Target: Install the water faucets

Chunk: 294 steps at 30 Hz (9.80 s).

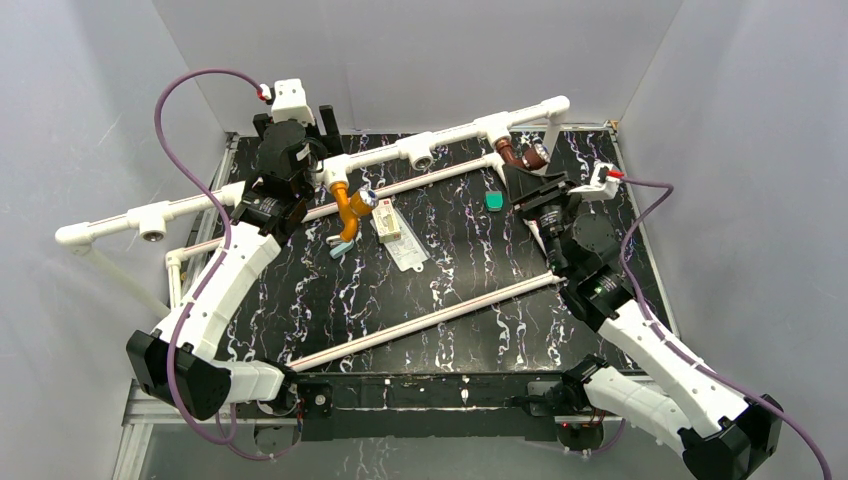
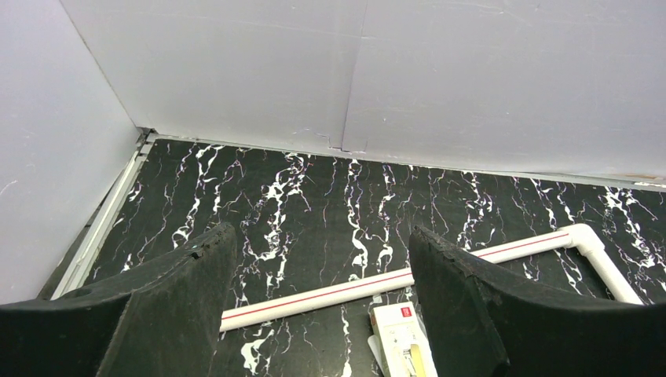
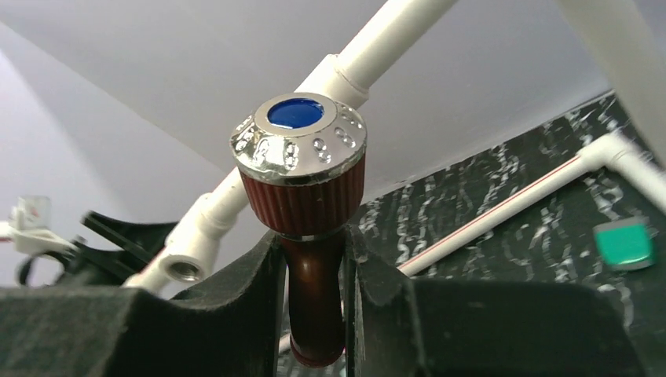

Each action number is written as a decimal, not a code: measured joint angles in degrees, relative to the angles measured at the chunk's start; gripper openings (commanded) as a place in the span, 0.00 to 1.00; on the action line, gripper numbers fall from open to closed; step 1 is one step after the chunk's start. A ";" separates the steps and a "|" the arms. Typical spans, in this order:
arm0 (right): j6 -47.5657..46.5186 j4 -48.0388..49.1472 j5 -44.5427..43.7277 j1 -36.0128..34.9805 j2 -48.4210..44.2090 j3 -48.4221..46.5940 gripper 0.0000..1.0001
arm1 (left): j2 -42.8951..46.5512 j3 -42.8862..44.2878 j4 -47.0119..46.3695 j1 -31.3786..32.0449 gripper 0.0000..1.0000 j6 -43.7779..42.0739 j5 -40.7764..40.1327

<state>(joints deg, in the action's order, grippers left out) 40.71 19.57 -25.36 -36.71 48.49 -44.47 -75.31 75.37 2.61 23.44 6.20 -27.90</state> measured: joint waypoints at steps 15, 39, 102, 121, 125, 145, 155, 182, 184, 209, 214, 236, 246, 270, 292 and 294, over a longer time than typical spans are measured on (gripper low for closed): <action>42.80 -9.66 -3.21 0.26 0.76 -2.54 0.01 | -0.24 0.13 -0.17 -0.09 0.78 -0.02 0.00; 58.58 -13.11 0.09 0.37 -0.11 -2.43 0.54 | -0.35 0.13 -0.13 -0.22 0.78 0.04 0.02; -96.83 -22.75 21.68 -0.15 -17.59 -1.05 0.89 | -0.63 0.48 0.31 -0.20 0.79 0.39 0.07; -120.43 -3.37 16.92 -0.15 -3.26 1.90 0.75 | -0.66 0.50 0.39 -0.20 0.79 0.42 0.26; -120.45 -1.27 16.37 -0.15 -1.46 1.90 0.69 | -0.66 0.50 0.42 -0.20 0.79 0.42 0.26; -111.25 2.43 12.41 -0.17 4.50 -0.35 0.01 | -0.83 0.76 0.48 -0.24 0.79 0.42 0.26; -89.74 2.43 11.69 -0.15 4.02 -0.92 0.01 | -0.85 0.76 0.66 -0.24 0.79 0.44 0.28; 4.15 -8.74 -3.72 -0.55 2.10 -5.16 0.01 | -0.81 0.90 0.96 0.20 0.79 0.48 0.98; 11.34 -10.34 -4.55 -0.59 2.10 -5.66 0.01 | -0.81 0.92 0.98 0.20 0.79 0.48 0.98; 53.66 -15.91 -7.48 -0.96 1.11 -5.35 0.34 | -0.81 0.94 1.14 0.35 0.79 0.68 1.01; 54.31 -16.06 -8.52 -0.87 -0.76 -4.31 0.52 | -0.83 1.03 1.29 0.66 0.79 0.63 1.03; 49.79 -19.56 -9.20 -0.42 -8.37 -2.82 0.68 | -1.11 1.25 1.44 0.42 0.79 0.66 1.16; 28.63 -24.65 -9.57 -0.42 -11.15 -3.50 0.70 | -1.16 1.27 1.44 0.39 0.79 0.68 1.18; -62.31 -22.18 14.19 -0.42 -15.10 -7.67 0.82 | -1.36 1.42 1.49 0.35 0.79 0.72 1.29; -122.84 -19.65 19.04 -0.39 -11.26 -2.97 0.82 | -1.36 1.42 1.49 0.33 0.79 0.72 1.33; -127.21 -17.70 18.67 -0.44 -9.90 -1.86 0.80 | -1.36 1.42 1.49 0.33 0.79 0.72 1.33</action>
<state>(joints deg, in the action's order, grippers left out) -86.50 1.87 -6.70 -37.15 38.59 -46.33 -76.66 76.79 4.10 23.77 6.92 -26.57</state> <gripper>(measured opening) 0.823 0.787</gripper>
